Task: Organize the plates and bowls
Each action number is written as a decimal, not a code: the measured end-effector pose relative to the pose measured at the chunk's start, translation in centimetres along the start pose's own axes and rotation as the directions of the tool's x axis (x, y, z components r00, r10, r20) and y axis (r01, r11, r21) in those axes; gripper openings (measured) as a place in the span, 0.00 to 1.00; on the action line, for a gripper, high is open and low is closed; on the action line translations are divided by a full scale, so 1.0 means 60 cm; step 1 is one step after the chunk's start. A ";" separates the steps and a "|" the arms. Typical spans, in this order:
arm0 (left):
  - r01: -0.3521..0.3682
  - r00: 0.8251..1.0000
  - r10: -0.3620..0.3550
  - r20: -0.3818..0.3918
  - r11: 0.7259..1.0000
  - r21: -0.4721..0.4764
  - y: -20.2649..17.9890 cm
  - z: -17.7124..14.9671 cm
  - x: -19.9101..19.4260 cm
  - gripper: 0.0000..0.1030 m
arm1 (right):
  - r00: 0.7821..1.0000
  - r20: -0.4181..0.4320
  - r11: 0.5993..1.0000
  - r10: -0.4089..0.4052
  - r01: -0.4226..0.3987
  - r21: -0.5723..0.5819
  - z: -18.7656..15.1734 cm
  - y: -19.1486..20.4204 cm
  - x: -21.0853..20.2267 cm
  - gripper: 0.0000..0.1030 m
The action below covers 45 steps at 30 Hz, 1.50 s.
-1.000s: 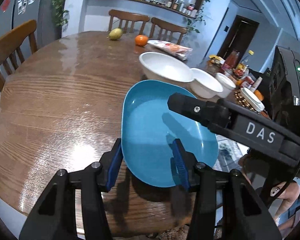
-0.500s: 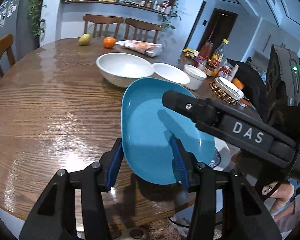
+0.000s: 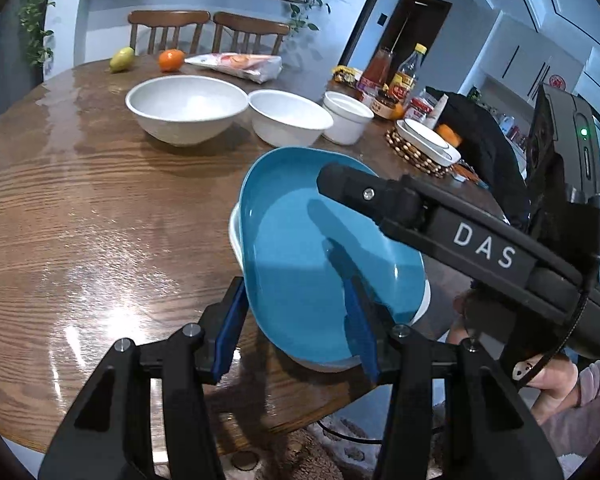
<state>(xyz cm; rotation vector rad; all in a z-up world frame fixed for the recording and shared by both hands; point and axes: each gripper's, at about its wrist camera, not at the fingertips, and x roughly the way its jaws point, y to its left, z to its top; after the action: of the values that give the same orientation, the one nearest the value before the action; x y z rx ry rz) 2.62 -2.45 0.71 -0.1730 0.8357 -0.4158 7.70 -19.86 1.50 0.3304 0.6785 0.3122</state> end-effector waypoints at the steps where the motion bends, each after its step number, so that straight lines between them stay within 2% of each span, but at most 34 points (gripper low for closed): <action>1: 0.004 1.000 -0.004 -0.008 1.000 0.000 -0.001 0.000 0.004 0.46 | 1.000 0.000 1.000 -0.004 0.004 0.004 0.000 -0.004 0.001 0.82; 19: 0.028 0.999 -0.028 -0.038 1.000 -0.005 -0.009 -0.004 0.011 0.47 | 1.000 -0.015 1.000 -0.007 0.007 0.026 -0.011 -0.031 0.004 0.82; 23: 0.042 0.998 -0.042 -0.041 0.999 -0.009 -0.010 -0.004 0.011 0.50 | 1.000 -0.022 0.999 -0.020 0.020 0.026 -0.012 -0.033 0.009 0.82; 28: 0.042 0.998 -0.042 -0.053 0.999 -0.015 -0.010 -0.005 0.013 0.63 | 0.999 -0.033 1.000 -0.018 0.019 0.024 -0.013 -0.034 0.014 0.82; 33: 0.027 0.999 -0.029 -0.031 0.998 -0.055 0.007 -0.002 0.008 0.66 | 0.998 -0.021 0.998 -0.066 0.067 0.018 -0.014 -0.036 0.015 0.82; 42: 0.018 1.000 -0.019 -0.011 0.997 -0.075 0.021 -0.002 -0.003 0.66 | 0.998 -0.024 0.998 -0.058 0.059 0.024 -0.013 -0.038 0.015 0.82; 45: 0.012 1.000 -0.011 0.017 0.997 -0.070 0.021 -0.002 -0.007 0.64 | 0.998 -0.022 0.998 -0.054 0.055 0.022 -0.014 -0.037 0.014 0.82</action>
<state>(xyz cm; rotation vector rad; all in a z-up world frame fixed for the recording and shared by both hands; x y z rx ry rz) 2.60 -1.14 0.54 -0.2464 0.8339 -0.3953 8.18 -21.37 -0.47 0.3295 0.7113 0.2566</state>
